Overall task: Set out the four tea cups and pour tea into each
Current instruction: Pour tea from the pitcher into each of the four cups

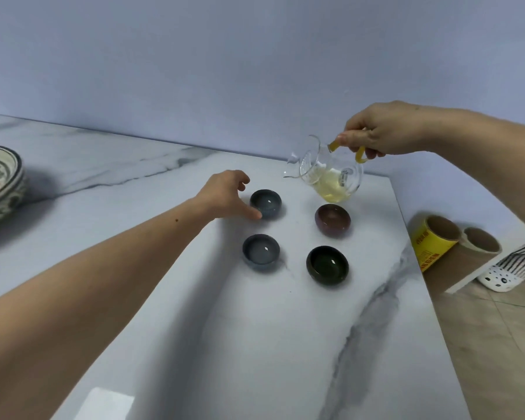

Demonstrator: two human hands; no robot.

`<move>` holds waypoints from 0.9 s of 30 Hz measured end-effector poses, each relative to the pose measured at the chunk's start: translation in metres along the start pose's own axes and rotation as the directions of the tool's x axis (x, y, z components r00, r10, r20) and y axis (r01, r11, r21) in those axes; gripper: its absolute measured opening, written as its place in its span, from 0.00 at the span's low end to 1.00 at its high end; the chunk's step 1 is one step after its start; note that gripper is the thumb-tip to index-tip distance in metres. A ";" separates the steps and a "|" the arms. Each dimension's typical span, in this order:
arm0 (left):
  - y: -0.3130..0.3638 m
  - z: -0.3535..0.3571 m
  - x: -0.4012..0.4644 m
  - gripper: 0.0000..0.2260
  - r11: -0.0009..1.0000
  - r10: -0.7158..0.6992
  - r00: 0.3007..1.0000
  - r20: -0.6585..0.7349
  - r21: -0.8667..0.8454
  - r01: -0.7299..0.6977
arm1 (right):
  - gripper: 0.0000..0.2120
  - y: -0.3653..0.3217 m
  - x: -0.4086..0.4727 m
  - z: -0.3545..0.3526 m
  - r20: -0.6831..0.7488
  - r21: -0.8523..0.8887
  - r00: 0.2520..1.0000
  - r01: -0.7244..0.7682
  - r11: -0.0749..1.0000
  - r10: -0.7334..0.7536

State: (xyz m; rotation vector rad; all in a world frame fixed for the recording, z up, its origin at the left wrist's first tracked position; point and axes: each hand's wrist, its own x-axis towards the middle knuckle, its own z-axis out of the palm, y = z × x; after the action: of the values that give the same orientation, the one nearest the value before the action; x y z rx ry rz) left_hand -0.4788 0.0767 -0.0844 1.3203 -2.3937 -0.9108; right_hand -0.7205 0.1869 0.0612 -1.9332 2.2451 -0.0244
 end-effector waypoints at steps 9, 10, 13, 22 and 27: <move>-0.015 0.027 0.006 0.34 0.997 0.033 0.998 -0.046 -0.069 -0.037 | 0.18 -0.035 0.031 0.009 0.064 -0.147 0.996 0.076 0.986 -0.067; -0.015 0.028 0.006 0.33 0.996 0.038 0.998 -0.055 -0.077 -0.042 | 0.18 -0.038 0.034 0.009 0.067 -0.172 0.995 0.083 0.982 -0.072; -0.017 0.029 0.006 0.29 0.995 0.042 0.996 -0.073 -0.092 -0.049 | 0.19 -0.045 0.039 0.010 0.082 -0.244 0.993 0.102 0.964 -0.084; -0.016 0.028 0.008 0.28 0.992 0.037 0.997 -0.072 -0.120 -0.045 | 0.18 -0.061 0.044 0.007 0.110 -0.417 0.987 0.152 0.896 -0.116; -0.015 0.028 0.008 0.28 0.993 0.033 0.997 -0.067 -0.110 -0.040 | 0.18 -0.070 0.044 0.004 0.120 -0.469 0.983 0.182 0.864 -0.142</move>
State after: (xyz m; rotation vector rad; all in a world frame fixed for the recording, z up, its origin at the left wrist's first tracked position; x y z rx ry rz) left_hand -0.4873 0.0752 -0.1164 1.2416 -2.2752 -0.9609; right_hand -0.6579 0.1335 0.0610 -2.3032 2.1718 0.6377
